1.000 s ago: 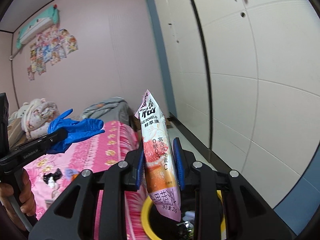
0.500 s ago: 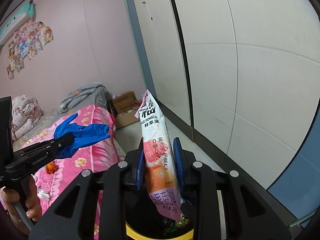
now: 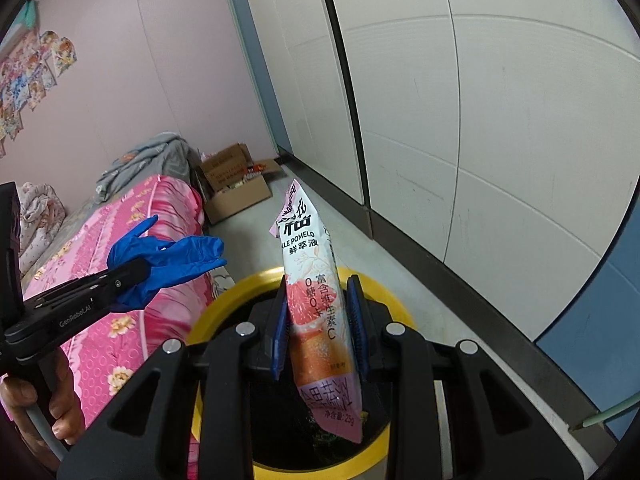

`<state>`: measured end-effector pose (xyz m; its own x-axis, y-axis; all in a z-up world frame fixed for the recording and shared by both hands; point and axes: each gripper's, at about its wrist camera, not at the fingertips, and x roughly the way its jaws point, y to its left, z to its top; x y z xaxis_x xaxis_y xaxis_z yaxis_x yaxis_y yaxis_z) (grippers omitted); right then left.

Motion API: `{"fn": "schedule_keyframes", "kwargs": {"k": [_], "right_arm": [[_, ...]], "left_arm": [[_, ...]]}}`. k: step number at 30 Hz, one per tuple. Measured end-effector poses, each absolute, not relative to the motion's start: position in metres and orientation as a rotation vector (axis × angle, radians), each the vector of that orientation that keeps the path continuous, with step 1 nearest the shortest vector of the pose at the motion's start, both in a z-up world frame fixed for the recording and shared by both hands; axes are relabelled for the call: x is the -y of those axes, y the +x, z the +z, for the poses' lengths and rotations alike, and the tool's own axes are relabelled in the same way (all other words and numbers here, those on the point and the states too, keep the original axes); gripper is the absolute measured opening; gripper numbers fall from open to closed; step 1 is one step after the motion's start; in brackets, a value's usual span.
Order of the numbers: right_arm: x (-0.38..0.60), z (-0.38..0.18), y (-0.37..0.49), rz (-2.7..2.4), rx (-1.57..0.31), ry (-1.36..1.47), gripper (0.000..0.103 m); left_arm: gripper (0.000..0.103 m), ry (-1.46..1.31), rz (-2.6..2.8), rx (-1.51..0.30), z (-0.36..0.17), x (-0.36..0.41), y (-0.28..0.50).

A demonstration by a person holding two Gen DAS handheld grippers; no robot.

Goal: Collect trash
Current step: 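Carry the blue glove and juice packet over the yellow-rimmed bin, then open both tools to drop the glove and packet into the bin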

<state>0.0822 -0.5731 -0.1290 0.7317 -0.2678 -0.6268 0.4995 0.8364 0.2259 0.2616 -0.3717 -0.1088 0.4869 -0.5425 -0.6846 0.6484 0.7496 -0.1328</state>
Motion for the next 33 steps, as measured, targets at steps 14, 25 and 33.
{"fn": "schedule_keyframes", "kwargs": {"k": [14,25,33], "right_arm": [[0.577,-0.147,0.085,-0.441,-0.654,0.424,0.026],[0.576,-0.133,0.064,-0.464,-0.629,0.432,0.048],[0.568,-0.115,0.051,-0.487,-0.595,0.423,0.057]], "left_arm": [[0.024,0.163,-0.771,-0.803,-0.124,0.387,0.258],[0.042,0.140,-0.768,-0.778,-0.108,0.377,0.247],[0.080,0.096,-0.715,-0.725,-0.082,0.352,0.239]]}}
